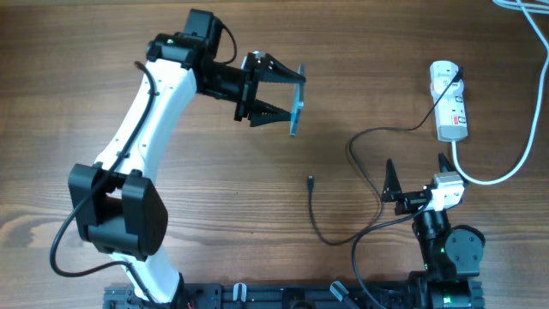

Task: Plug charger to phone and switch on socket

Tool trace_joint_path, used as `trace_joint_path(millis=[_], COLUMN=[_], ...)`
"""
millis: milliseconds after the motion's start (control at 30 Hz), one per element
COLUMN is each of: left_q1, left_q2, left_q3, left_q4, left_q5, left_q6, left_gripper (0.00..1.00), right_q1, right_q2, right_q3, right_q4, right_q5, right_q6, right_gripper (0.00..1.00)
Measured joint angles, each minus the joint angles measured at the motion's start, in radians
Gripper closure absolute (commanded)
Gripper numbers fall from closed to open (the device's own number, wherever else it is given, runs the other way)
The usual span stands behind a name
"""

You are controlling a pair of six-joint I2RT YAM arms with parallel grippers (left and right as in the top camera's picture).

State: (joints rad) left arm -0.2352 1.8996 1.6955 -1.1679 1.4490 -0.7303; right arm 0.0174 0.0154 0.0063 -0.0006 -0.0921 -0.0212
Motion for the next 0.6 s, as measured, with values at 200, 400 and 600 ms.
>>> trace_joint_path(millis=[200,400,600], left_q1=[0.062,0.124,0.126], left_q2=[0.000,0.000,0.000], left_q3=[0.000,0.000,0.000], left_q4=[0.005,0.005,0.005], left_q5=[0.056,0.069,0.072], left_q6=[-0.012,-0.013,-0.013], left_gripper=[0.36,0.36,0.36], right_q1=[0.000,0.000,0.000], right_q2=[0.000,0.000,0.000], right_q3=[0.000,0.000,0.000], right_q4=[0.000,0.000,0.000], right_q5=[0.000,0.000,0.000], right_q6=[0.000,0.000,0.000], right_gripper=[0.00,0.00,0.00])
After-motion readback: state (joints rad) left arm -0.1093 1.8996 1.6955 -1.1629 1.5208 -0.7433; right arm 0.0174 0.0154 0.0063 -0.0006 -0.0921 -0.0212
